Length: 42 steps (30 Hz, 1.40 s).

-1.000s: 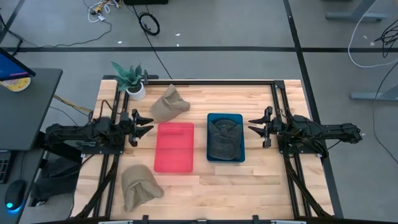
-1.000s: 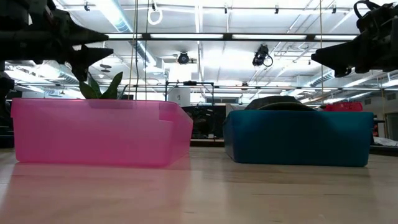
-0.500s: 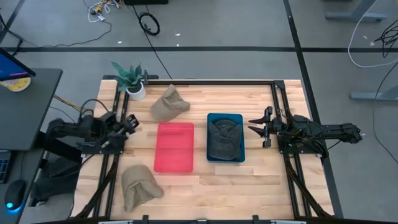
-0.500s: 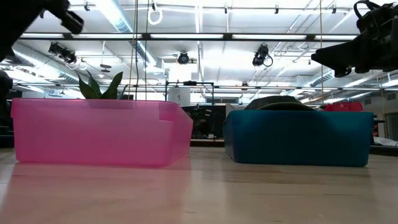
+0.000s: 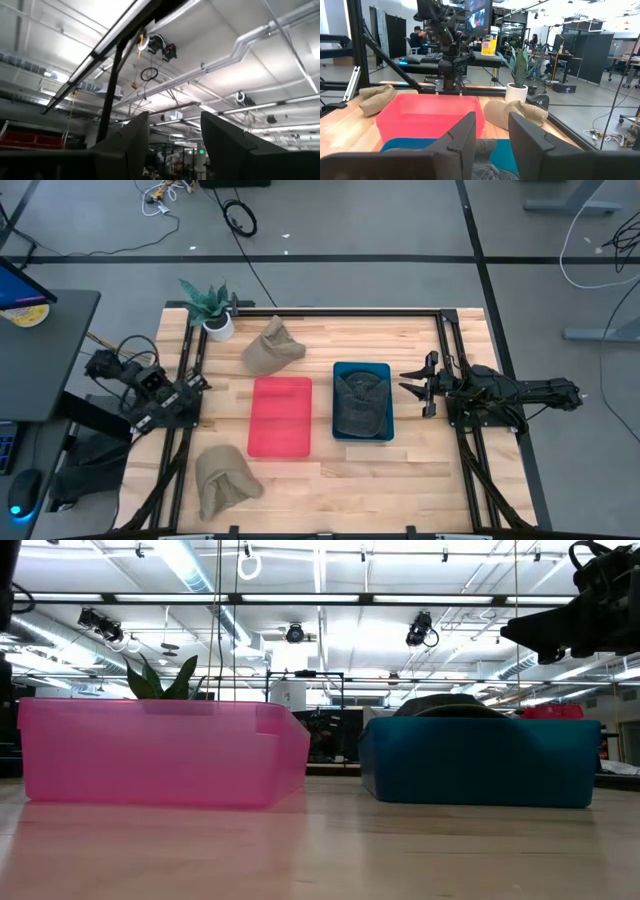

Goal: Pick & Place hat
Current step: Put the bottom brown cap into the red bin

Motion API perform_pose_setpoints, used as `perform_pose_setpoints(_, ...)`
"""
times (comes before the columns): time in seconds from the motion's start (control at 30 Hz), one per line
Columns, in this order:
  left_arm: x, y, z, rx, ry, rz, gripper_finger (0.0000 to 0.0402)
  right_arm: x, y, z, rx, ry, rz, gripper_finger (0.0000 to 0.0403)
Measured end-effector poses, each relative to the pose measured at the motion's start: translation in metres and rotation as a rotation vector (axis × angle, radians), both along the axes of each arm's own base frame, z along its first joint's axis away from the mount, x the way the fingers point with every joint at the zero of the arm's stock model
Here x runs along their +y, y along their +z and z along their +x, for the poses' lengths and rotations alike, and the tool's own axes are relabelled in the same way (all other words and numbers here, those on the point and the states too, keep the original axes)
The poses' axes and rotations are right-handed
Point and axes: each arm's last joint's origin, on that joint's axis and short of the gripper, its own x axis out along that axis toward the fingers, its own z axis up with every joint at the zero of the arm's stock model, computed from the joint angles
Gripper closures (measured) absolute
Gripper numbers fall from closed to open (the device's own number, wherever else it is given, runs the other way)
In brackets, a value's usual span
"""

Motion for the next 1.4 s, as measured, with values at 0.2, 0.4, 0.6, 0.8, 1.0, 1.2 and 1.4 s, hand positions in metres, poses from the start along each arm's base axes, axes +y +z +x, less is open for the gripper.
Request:
perform_pose_setpoints(0.2, -0.017, 0.021, 0.014, 0.072, -0.028, 0.077, 0.0218, 0.000, 0.000, 0.000, 0.000, 0.000, 0.000, 0.0285)
perform_pose_setpoints(0.4, -0.050, 0.051, 0.035, 0.111, -0.084, 0.201, 0.0218, 0.000, 0.000, 0.000, 0.000, 0.000, 0.000, 0.0285)
perform_pose_setpoints(0.6, -0.095, 0.079, 0.056, 0.116, -0.133, 0.332, 0.0218, 0.000, 0.000, 0.000, 0.000, 0.000, 0.000, 0.0285)
perform_pose_setpoints(0.8, -0.139, 0.096, 0.070, 0.232, -0.009, 0.510, 0.0218, 0.000, 0.000, 0.000, 0.001, 0.000, 0.000, 0.0285)
perform_pose_setpoints(1.0, -0.173, 0.100, 0.078, 0.631, 0.311, 0.639, 0.0218, 0.000, 0.000, 0.000, 0.000, 0.000, 0.000, 0.0285)
perform_pose_setpoints(1.2, -0.195, 0.087, 0.082, 0.951, 0.358, 0.681, 0.0218, 0.000, 0.000, 0.000, 0.000, 0.000, 0.000, 0.0285)
perform_pose_setpoints(1.4, -0.204, 0.060, 0.089, 1.239, 0.382, 0.666, 0.0218, 0.000, 0.000, 0.000, 0.000, 0.000, 0.000, 0.0285)
